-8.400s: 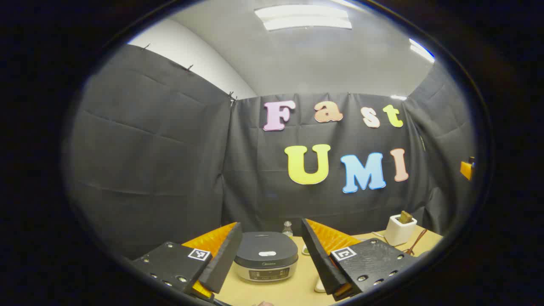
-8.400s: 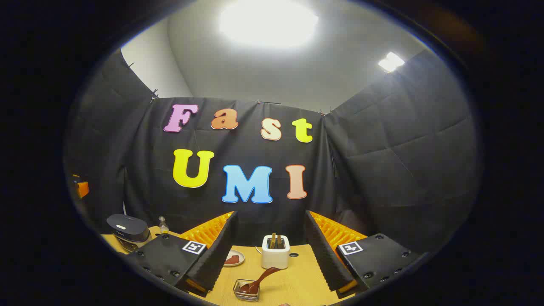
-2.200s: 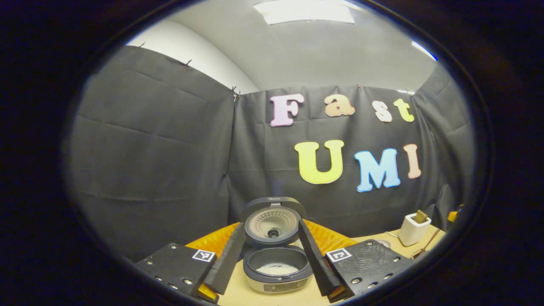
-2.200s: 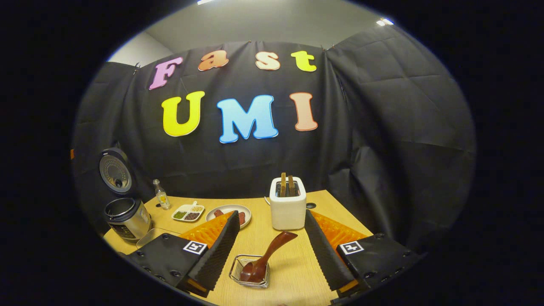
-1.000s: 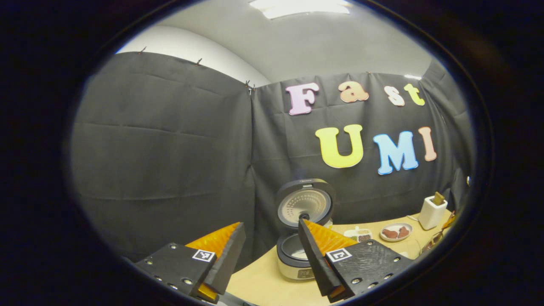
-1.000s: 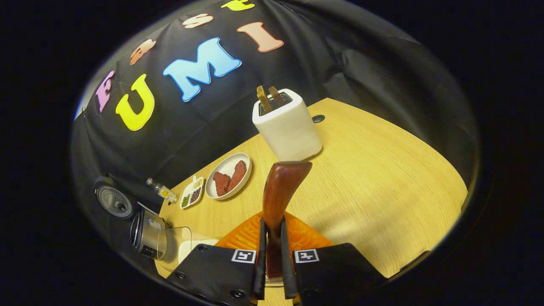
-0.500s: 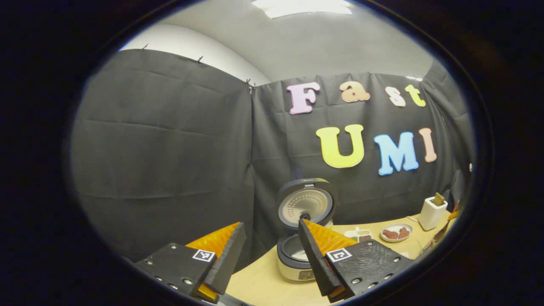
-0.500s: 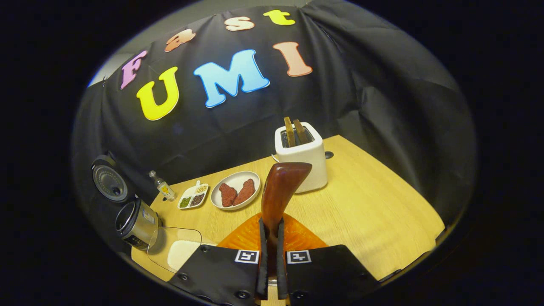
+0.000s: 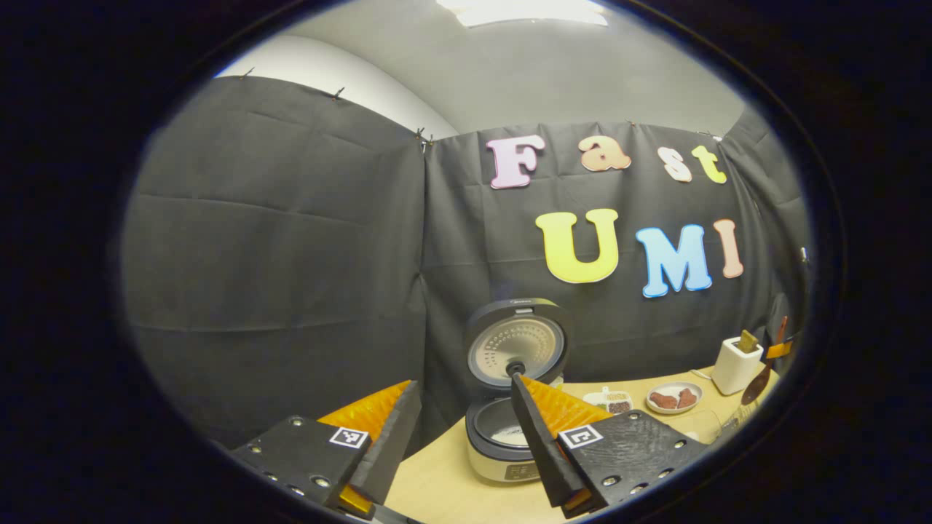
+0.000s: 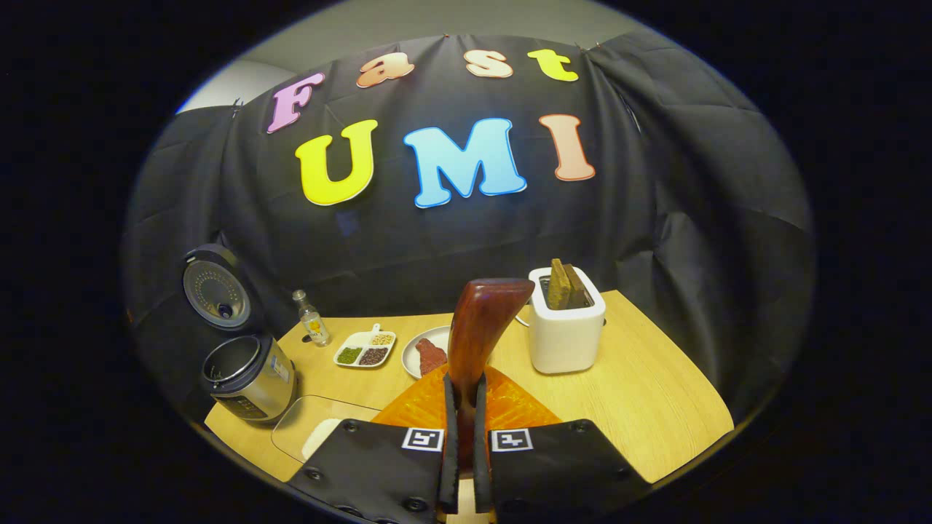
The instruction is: Close the left gripper, press the button to open the rice cooker; take a wooden spoon from the chopstick holder with the right hand, scoop a spoonful of rice and pour it into the rice cooker, then put the wooden spoon back into the chopstick holder.
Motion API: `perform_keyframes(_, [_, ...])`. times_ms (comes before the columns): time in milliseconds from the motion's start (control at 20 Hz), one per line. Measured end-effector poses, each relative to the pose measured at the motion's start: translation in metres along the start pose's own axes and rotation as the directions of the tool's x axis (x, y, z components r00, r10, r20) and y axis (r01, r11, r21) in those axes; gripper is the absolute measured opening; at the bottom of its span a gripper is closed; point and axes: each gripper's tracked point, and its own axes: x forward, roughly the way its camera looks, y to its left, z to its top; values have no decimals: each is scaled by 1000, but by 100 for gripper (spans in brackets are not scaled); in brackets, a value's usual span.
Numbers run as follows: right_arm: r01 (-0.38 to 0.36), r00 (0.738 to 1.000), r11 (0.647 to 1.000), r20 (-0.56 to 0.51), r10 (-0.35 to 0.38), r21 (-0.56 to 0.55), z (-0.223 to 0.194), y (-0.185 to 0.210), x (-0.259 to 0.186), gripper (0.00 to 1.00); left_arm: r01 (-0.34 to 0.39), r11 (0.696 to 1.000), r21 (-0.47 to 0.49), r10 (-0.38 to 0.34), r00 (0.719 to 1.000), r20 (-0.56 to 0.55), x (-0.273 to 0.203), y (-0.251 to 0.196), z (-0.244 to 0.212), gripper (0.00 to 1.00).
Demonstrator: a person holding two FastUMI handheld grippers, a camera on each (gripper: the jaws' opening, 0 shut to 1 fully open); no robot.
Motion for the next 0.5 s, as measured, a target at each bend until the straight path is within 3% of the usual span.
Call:
perform_keyframes(250, [-71,997,997,22,72,-26,5,55,8,10,-6,1000,4,6,1000,-9,11,14,-7,80])
perform_keyframes(500, [-111,994,990,-3,111,-86,-17,100,22,10,-12,1000,7,12,1000,-14,28,32,-12,77])
